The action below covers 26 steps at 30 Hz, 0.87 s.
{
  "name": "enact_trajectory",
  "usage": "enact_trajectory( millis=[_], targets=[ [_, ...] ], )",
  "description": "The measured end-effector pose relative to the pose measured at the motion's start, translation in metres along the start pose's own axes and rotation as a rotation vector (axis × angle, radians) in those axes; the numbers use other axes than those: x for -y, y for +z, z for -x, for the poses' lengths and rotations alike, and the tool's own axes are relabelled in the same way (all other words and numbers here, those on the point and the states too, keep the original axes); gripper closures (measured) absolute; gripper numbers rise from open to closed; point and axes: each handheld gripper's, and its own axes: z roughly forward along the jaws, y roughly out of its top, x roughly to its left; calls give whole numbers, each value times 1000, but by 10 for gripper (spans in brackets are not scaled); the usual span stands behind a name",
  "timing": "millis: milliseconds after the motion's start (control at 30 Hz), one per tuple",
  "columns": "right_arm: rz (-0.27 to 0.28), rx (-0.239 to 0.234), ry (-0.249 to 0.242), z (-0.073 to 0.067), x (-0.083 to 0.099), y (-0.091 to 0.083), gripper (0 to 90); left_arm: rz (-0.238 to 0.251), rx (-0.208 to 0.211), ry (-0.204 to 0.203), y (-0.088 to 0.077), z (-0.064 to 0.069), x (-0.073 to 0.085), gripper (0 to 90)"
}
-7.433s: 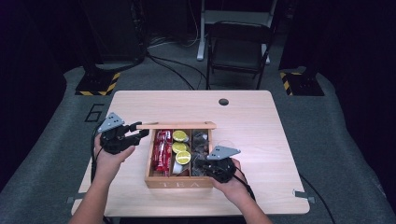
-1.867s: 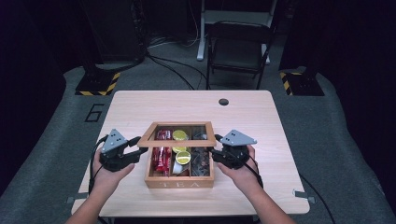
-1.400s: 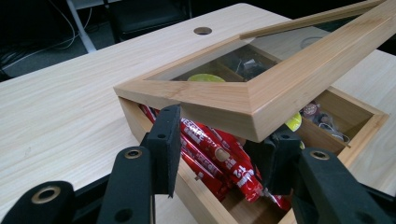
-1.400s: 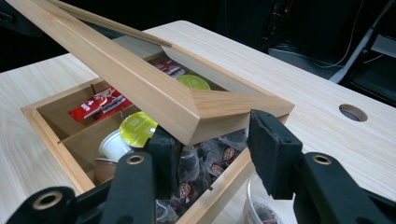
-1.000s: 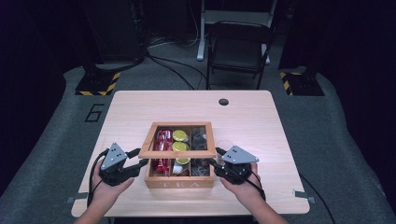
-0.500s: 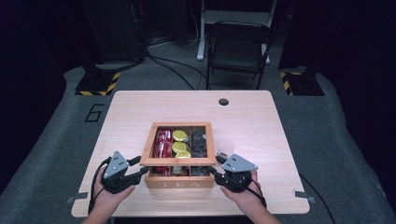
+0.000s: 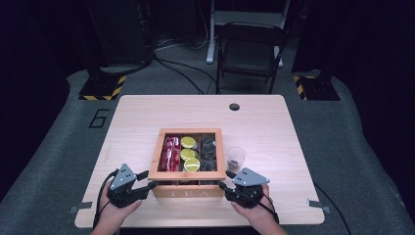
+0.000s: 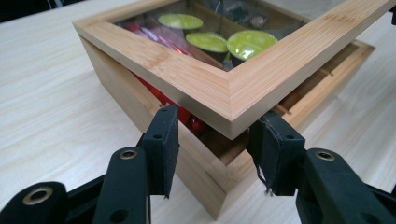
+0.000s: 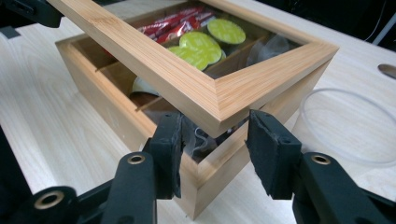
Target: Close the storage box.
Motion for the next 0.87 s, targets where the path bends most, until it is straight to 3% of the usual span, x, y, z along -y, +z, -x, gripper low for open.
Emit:
enact_trajectory(
  millis=[233, 367, 467, 633, 800, 867],
  targets=[
    [-45, -29, 17, 0, 6, 4, 547, -40, 24, 1, 4, 1, 4, 491],
    [-36, -59, 41, 2, 6, 2, 558, -129, 38, 22, 13, 4, 9, 438],
    [-48, -66, 39, 2, 6, 3, 519, -138, 60, -2, 14, 5, 8, 329],
    [-68, -72, 33, -1, 8, 8, 434, -120, 57, -2, 13, 4, 8, 307],
    [-75, -60, 10, -3, 8, 9, 409, -82, 60, 7, 7, 2, 4, 318],
    [-67, -62, 16, -2, 8, 8, 407, -72, 61, -9, 4, -1, 4, 319]
  ],
)
